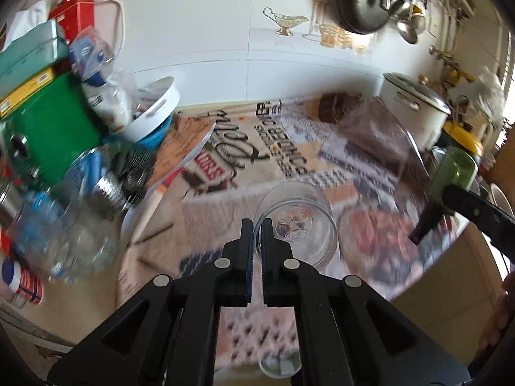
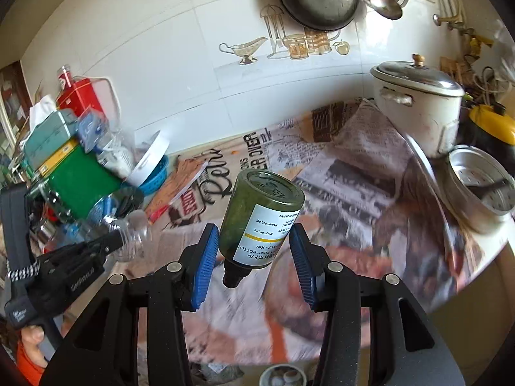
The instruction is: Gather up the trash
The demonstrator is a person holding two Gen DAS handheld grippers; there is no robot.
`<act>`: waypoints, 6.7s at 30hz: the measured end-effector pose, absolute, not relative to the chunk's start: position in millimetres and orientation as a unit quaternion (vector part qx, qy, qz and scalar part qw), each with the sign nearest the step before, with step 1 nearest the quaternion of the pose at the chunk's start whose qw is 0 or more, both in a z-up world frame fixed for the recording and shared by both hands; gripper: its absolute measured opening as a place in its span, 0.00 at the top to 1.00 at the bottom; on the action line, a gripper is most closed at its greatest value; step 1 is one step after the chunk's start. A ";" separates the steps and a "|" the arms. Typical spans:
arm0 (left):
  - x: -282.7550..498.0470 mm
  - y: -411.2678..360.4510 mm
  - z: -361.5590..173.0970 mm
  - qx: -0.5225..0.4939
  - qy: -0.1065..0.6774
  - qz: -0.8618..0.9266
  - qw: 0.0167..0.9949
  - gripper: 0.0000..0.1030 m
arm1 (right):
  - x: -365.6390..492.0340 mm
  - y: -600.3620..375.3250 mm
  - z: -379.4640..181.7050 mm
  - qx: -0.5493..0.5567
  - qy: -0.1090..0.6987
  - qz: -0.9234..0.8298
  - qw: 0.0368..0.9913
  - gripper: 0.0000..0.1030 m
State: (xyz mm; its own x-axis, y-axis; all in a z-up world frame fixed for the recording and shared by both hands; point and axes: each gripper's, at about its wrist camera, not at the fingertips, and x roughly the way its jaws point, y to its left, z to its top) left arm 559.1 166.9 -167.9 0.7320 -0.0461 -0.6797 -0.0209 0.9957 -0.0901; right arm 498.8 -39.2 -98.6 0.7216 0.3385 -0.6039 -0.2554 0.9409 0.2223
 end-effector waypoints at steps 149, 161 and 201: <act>-13.7 33.6 1.9 -0.041 0.174 -0.001 0.984 0.01 | 34.7 -180.3 30.3 0.001 0.197 0.248 0.949 0.02; -9.7 28.0 3.1 -0.048 0.174 -0.007 0.983 0.01 | 33.9 -182.9 31.6 0.002 0.203 0.250 0.947 0.02; -1.9 12.4 3.6 -0.059 0.172 0.002 0.983 0.01 | 39.8 -175.4 34.3 0.004 0.212 0.245 0.946 0.02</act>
